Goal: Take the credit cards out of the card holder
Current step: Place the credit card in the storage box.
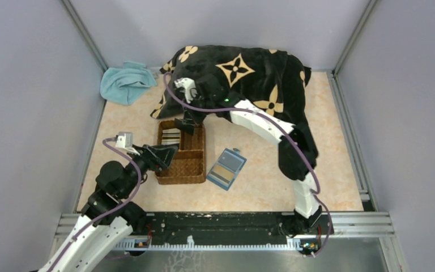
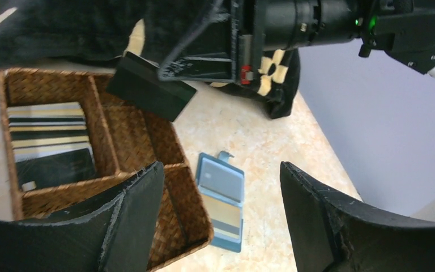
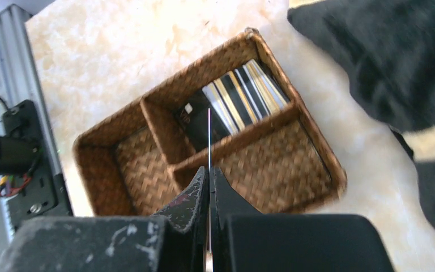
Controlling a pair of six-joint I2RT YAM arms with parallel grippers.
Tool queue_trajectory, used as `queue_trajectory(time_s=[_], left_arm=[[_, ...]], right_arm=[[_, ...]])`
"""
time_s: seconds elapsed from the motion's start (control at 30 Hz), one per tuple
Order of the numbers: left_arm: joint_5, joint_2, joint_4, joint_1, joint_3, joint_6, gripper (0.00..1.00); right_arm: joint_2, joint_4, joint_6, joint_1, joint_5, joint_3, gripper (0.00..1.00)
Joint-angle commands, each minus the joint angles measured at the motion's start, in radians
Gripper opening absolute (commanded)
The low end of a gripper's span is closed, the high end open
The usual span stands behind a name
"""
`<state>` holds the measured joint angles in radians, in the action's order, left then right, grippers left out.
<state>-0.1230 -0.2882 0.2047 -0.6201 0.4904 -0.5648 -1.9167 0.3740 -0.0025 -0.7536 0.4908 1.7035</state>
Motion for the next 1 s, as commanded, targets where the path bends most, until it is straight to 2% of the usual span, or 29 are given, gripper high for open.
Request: queue_trajectory(time_s=[0.0, 0.1, 0.17, 0.37, 0.57, 0.97], left_arm=[[-0.061, 0.020, 0.100, -0.001, 0.016, 0.001, 0.81], [-0.063, 0.028, 0.124, -0.001, 0.025, 0.009, 0.81], [-0.066, 0.037, 0.138, -0.002, 0.027, 0.014, 0.81], [-0.085, 0.052, 0.162, -0.002, 0.019, 0.022, 0.82], [-0.081, 0.052, 0.144, -0.001, 0.002, 0.030, 0.83], [-0.090, 0.066, 0.152, -0.002, -0.022, 0.017, 0.84]], right_arm=[[-0.170, 0.149, -0.118, -0.084, -0.090, 0.265, 0.00], [-0.280, 0.235, -0.145, -0.108, -0.112, 0.432, 0.00], [-0.325, 0.242, -0.145, -0.115, -0.094, 0.472, 0.00], [-0.382, 0.257, -0.161, -0.143, -0.080, 0.513, 0.00], [-0.360, 0.223, -0.185, -0.167, -0.061, 0.475, 0.00], [-0.379, 0.239, -0.192, -0.208, -0.058, 0.527, 0.00]])
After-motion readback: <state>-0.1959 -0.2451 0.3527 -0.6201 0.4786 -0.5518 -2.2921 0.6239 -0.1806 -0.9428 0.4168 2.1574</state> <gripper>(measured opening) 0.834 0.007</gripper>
